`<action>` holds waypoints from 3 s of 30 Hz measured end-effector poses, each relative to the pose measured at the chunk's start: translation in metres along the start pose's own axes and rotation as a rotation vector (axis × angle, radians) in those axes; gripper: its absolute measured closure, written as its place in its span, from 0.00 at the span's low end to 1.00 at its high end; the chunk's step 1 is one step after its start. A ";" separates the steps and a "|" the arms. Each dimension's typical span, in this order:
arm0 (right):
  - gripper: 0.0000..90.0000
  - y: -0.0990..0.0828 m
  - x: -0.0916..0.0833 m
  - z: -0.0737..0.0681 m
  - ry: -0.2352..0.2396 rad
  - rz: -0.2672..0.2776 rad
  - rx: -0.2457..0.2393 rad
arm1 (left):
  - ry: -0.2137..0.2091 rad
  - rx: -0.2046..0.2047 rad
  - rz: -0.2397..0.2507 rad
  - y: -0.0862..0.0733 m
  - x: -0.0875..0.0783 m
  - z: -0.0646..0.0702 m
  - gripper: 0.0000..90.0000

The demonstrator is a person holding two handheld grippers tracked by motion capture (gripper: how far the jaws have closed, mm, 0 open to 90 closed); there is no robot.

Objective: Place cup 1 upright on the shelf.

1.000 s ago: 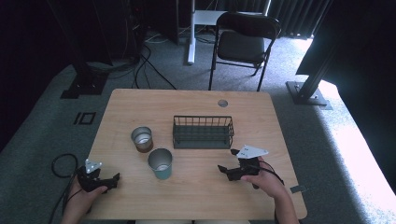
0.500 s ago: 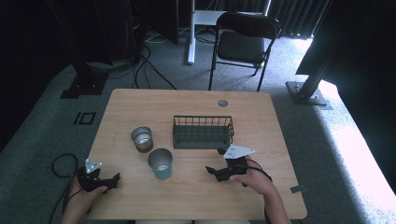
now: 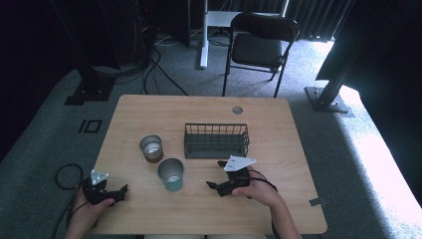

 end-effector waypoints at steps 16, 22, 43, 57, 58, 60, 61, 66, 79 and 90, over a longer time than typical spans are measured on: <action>0.15 0.009 0.024 -0.018 0.067 -0.001 -0.032 | 0.000 0.000 0.000 0.000 0.000 0.000 0.00; 0.15 0.016 0.033 -0.027 0.097 0.001 -0.058 | 0.000 0.000 0.000 0.000 0.000 0.000 0.01; 0.15 0.038 0.064 -0.044 0.150 0.038 -0.089 | 0.000 0.001 -0.001 0.000 0.000 0.000 0.00; 0.14 0.047 0.083 -0.047 0.166 0.078 -0.080 | 0.000 0.001 -0.001 0.000 0.000 0.000 0.00; 0.14 0.049 0.084 -0.048 0.168 0.086 -0.078 | 0.000 0.001 -0.001 0.000 0.000 0.000 0.01; 0.14 0.050 0.087 -0.049 0.168 0.098 -0.088 | 0.000 0.001 -0.001 0.000 0.000 0.000 0.01; 0.14 0.051 0.088 -0.050 0.170 0.099 -0.085 | 0.000 0.001 -0.001 0.000 0.000 0.000 0.01; 0.14 0.053 0.095 -0.053 0.182 0.116 -0.060 | 0.000 0.001 -0.001 0.000 0.000 0.000 0.01; 0.13 0.058 0.101 -0.056 0.177 0.172 -0.041 | 0.000 0.001 -0.001 0.000 0.000 0.000 0.00; 0.15 0.060 0.104 -0.066 0.199 0.143 -0.035 | 0.000 0.001 -0.001 0.000 0.000 0.000 0.00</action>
Point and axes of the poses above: each handheld gripper's, and its own axes: x roughly forward along the jaws, y roughly out of its top, z roughly to its right, the point moved 4 cm from there along x, roughly forward along the jaws, and after that the axes turned 3 degrees about x, right-handed, at the moved point
